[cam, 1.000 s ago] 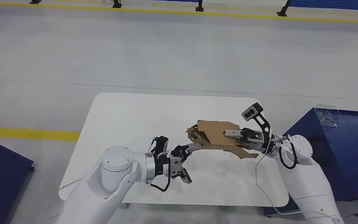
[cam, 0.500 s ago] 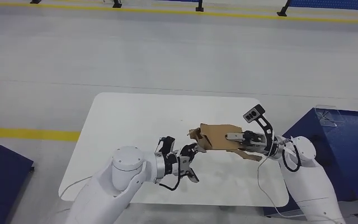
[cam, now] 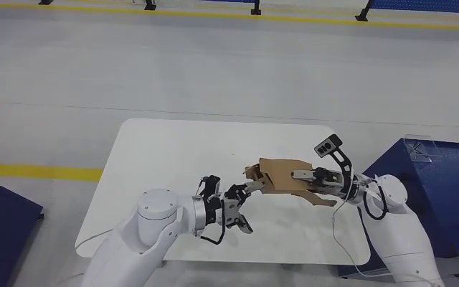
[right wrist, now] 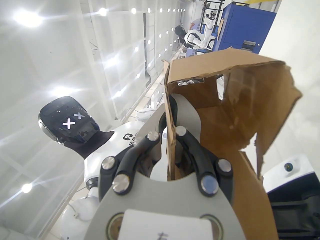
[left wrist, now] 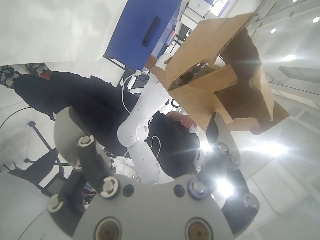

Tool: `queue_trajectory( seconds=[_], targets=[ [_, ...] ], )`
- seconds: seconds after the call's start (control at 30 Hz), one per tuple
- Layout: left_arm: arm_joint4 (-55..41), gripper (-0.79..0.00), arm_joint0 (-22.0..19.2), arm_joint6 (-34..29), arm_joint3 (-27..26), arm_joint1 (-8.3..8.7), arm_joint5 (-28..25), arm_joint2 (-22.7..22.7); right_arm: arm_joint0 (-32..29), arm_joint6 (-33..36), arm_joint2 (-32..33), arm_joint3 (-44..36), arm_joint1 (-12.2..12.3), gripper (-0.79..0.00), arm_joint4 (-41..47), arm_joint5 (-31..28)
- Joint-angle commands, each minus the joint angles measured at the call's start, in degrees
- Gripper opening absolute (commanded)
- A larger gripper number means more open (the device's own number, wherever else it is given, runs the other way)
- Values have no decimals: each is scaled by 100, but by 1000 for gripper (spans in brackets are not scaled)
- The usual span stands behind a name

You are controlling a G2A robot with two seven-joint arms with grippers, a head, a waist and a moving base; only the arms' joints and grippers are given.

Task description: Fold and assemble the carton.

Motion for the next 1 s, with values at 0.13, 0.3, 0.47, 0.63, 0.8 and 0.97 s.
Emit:
queue_trajectory(
  seconds=[0.13,0.3,0.47,0.63,0.8,0.97],
  targets=[
    [-37,0,-265,55,205,-69,171,266,-48,70,-8,-29,0,-785,76,10],
    [-137,0,-430,86,342,-127,273,432,-88,81,-19,-56,0,-785,88,5],
    [-137,0,-544,97,459,-171,346,603,-149,12,-84,-146,-8,-785,89,65],
    [-69,0,-551,187,470,-170,374,582,-152,5,-91,-154,-8,-785,86,75],
    [-90,0,-424,217,351,-131,339,398,-152,5,-91,-154,-8,-785,86,75],
    [-90,0,-424,217,351,-131,339,398,-152,5,-91,-154,-8,-785,86,75]
  ],
)
